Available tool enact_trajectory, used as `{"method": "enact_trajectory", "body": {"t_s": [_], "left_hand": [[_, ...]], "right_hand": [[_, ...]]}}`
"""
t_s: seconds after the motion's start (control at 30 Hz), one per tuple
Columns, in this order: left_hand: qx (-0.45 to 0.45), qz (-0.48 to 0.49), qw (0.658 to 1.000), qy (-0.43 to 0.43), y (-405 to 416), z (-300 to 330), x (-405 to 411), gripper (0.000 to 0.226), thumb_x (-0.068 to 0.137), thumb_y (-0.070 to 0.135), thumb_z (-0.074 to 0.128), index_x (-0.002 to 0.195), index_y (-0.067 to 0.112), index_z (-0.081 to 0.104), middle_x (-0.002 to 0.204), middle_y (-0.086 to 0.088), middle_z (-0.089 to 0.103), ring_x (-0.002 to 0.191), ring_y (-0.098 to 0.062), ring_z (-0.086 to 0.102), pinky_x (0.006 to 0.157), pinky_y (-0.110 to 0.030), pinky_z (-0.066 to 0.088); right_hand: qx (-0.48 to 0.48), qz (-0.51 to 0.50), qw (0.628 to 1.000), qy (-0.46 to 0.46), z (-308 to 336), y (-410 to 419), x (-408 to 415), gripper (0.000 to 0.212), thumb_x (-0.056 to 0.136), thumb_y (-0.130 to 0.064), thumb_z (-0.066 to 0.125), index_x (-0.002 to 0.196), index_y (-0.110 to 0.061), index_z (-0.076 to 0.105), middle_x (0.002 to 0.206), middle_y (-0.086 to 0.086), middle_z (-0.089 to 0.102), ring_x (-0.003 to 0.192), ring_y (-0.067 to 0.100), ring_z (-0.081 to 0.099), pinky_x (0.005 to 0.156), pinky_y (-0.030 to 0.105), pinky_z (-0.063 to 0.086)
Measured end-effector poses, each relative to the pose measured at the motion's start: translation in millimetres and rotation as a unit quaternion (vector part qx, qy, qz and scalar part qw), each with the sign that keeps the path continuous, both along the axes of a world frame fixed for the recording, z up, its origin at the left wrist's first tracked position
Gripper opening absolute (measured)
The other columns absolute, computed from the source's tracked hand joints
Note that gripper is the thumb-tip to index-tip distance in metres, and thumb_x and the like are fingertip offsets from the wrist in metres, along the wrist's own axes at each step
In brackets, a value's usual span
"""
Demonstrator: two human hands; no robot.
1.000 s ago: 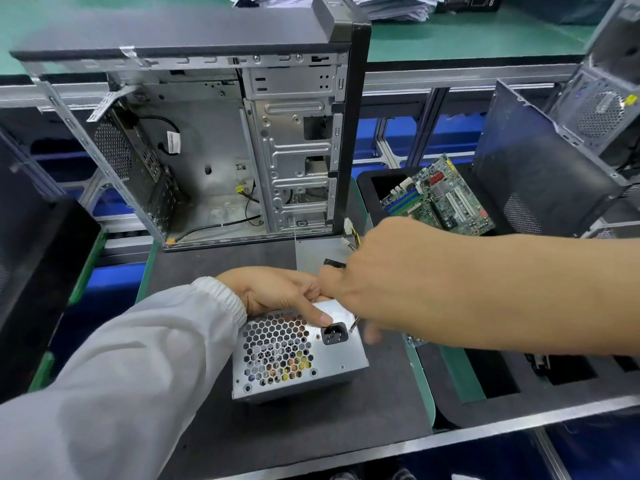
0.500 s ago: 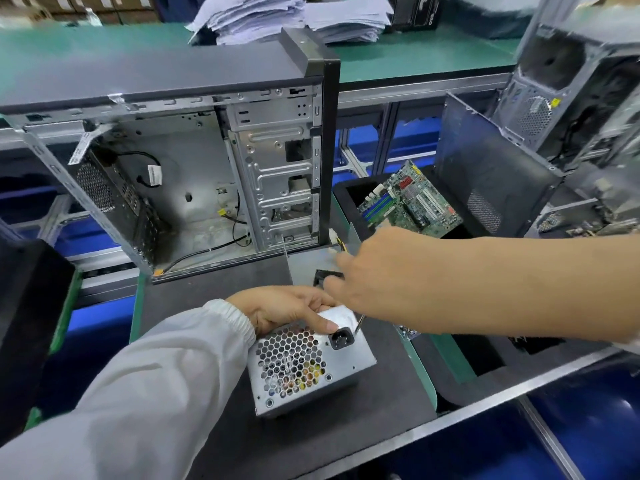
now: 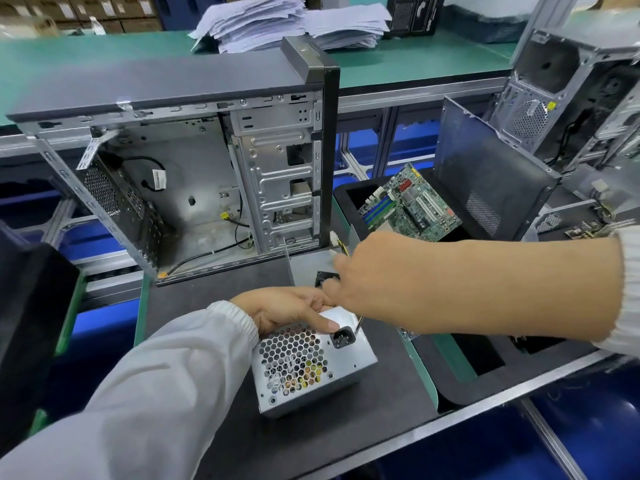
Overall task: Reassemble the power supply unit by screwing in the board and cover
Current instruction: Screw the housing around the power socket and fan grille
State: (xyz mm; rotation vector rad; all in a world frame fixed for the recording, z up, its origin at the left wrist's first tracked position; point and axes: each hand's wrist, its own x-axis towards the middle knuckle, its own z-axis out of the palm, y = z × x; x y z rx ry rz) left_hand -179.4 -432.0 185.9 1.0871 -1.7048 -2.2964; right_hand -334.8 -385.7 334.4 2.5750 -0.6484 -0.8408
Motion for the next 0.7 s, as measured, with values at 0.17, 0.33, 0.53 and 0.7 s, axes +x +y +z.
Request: {"method": "enact_trajectory", "body": {"t_s": [0.17,0.33,0.53,0.7], "left_hand": [[0.013,0.008,1.0,0.001,-2.1,-2.9,0.8,0.03,0.091,-0.007,0.058,0.108,0.018,0.064,0.103,0.005,0.071,0.09,-0.003,0.068,0.082,-0.018,0.055],[0.014,-0.005,1.0,-0.008,-1.8,-5.4,1.6,0.048,0.092,-0.006,0.057,0.098,0.037,0.077,0.103,0.014,0.073,0.093,0.001,0.067,0.085,-0.015,0.054],[0.002,0.014,0.999,-0.045,-3.4,-8.7,1.4,0.056,0.075,0.016,0.075,0.122,-0.005,0.053,0.117,-0.027,0.05,0.103,-0.033,0.046,0.084,-0.025,0.044],[0.001,0.019,1.0,-0.024,-4.4,-10.4,1.6,0.027,0.087,-0.004,0.061,0.109,0.011,0.059,0.103,0.001,0.065,0.084,0.002,0.066,0.078,-0.014,0.053]], "right_hand": [[-0.028,0.024,0.999,0.0,3.6,1.3,2.7,0.016,0.086,-0.009,0.053,0.099,-0.018,0.054,0.078,0.001,0.034,0.061,0.019,0.04,0.044,0.026,0.015],[-0.049,0.045,0.998,0.012,8.1,0.9,4.7,0.031,0.085,-0.002,0.047,0.062,-0.015,0.031,0.061,-0.002,0.027,0.054,0.015,0.035,0.048,0.023,0.02],[-0.011,0.01,1.0,0.018,1.9,3.0,0.8,0.027,0.09,-0.012,0.051,0.117,-0.01,0.048,0.073,0.003,0.04,0.049,0.017,0.027,0.042,0.027,0.023],[-0.02,0.012,1.0,0.018,0.0,1.5,5.5,0.015,0.09,-0.006,0.049,0.101,-0.009,0.059,0.091,0.005,0.048,0.07,0.023,0.048,0.044,0.026,0.022]]}}
